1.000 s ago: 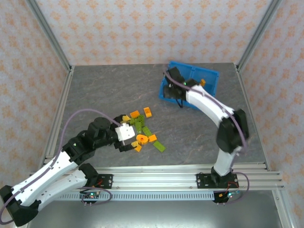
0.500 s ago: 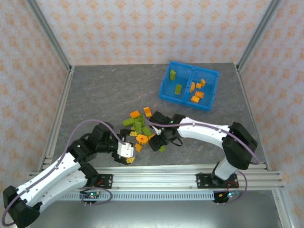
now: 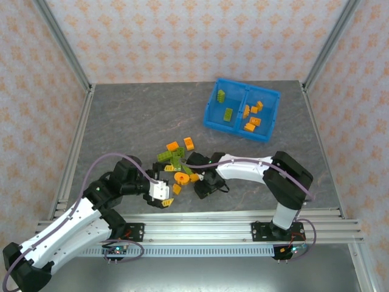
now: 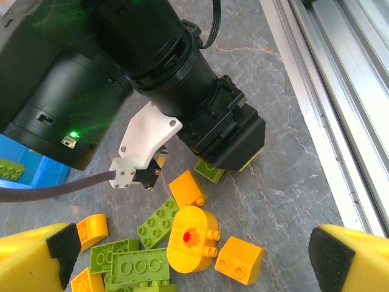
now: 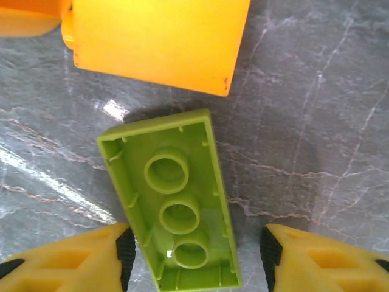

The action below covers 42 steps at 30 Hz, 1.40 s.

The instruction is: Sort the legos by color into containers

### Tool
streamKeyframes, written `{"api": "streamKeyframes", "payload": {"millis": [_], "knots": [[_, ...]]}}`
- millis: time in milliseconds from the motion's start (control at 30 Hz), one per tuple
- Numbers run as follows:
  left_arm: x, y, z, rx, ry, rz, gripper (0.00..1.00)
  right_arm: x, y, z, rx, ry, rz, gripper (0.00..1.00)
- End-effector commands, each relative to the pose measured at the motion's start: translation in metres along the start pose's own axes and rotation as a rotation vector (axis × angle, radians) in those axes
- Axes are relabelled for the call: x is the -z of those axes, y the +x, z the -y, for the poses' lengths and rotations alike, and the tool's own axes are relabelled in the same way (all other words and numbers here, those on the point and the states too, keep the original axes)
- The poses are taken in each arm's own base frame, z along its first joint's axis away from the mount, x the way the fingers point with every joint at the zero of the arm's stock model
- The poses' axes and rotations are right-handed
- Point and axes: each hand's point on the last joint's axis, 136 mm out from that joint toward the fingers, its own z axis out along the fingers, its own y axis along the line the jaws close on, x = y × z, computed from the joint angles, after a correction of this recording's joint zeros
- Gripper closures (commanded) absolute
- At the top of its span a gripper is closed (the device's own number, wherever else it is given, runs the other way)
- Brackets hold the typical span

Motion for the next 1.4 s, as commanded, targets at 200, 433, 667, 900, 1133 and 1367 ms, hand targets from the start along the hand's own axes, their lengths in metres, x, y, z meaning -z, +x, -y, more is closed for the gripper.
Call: {"api": "streamKeyframes", "payload": {"millis": [200,433,667,900,1133,1367], "knots": [[-0.001,-0.001,-0.004,0.010,-0.019,0.021,0.00,-0.013,-0.005,0.001,-0.052,0.026,0.056,0.69],[0.000,-0.004,-0.014,0.031,-0.061,0.037,0.00,0.044,-0.041,0.006,-0.179,-0.051,0.276,0.73],[0.007,-0.010,-0.068,0.438,-0.234,0.060,0.00,0.150,-0.122,0.069,-0.388,-0.062,0.653,0.74],[0.032,0.018,-0.125,0.923,-0.434,-0.128,0.00,0.177,-0.212,0.169,-0.577,0.053,0.767,0.73],[0.051,0.049,-0.142,0.977,-0.589,-0.271,0.00,0.146,-0.273,0.237,-0.718,0.155,0.751,0.73],[0.073,0.090,-0.152,1.081,-0.766,-0.392,0.00,0.107,-0.292,0.267,-0.803,0.173,0.701,0.69]]}}
